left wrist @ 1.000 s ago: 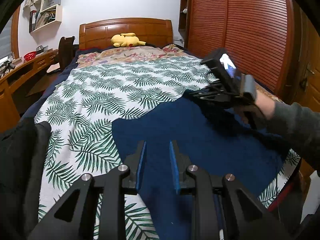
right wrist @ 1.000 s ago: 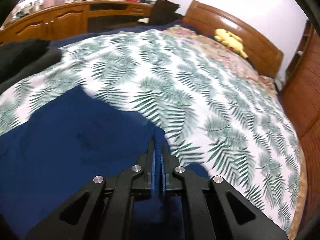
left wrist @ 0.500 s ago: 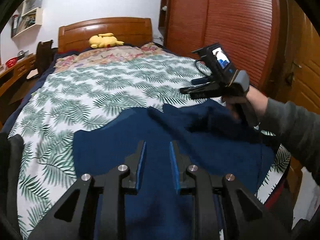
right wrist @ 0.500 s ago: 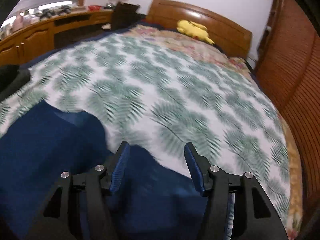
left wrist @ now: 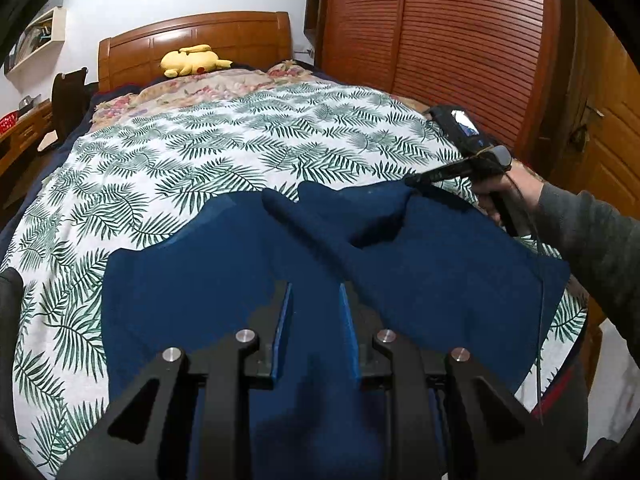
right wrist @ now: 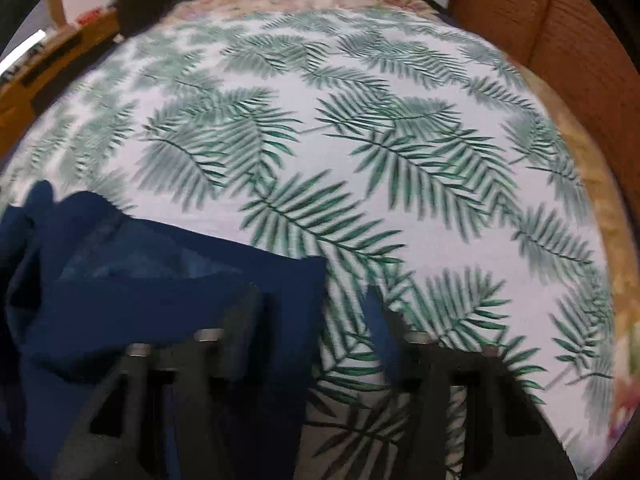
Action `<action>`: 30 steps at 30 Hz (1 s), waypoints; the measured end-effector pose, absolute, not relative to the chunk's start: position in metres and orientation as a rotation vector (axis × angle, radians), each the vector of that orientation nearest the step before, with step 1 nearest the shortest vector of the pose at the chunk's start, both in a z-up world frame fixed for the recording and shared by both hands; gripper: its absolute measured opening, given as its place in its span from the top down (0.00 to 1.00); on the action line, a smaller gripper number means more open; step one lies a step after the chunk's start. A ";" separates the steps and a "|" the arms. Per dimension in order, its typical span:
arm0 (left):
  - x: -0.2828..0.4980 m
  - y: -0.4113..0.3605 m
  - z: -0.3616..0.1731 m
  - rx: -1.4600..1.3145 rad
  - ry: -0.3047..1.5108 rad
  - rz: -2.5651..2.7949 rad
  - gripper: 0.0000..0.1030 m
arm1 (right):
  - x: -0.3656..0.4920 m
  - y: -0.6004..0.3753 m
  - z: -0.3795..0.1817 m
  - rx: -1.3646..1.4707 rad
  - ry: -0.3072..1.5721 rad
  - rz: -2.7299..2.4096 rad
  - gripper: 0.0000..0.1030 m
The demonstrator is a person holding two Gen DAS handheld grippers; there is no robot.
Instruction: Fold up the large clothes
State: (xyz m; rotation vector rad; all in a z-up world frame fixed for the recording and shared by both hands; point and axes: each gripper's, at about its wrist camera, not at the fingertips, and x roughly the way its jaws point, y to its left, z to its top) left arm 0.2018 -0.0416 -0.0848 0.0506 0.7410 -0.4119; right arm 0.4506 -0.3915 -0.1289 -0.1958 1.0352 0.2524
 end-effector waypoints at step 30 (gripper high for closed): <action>0.195 -0.030 -0.082 0.054 0.739 -0.395 0.79 | 0.379 -0.241 -0.112 -0.486 0.974 0.535 0.43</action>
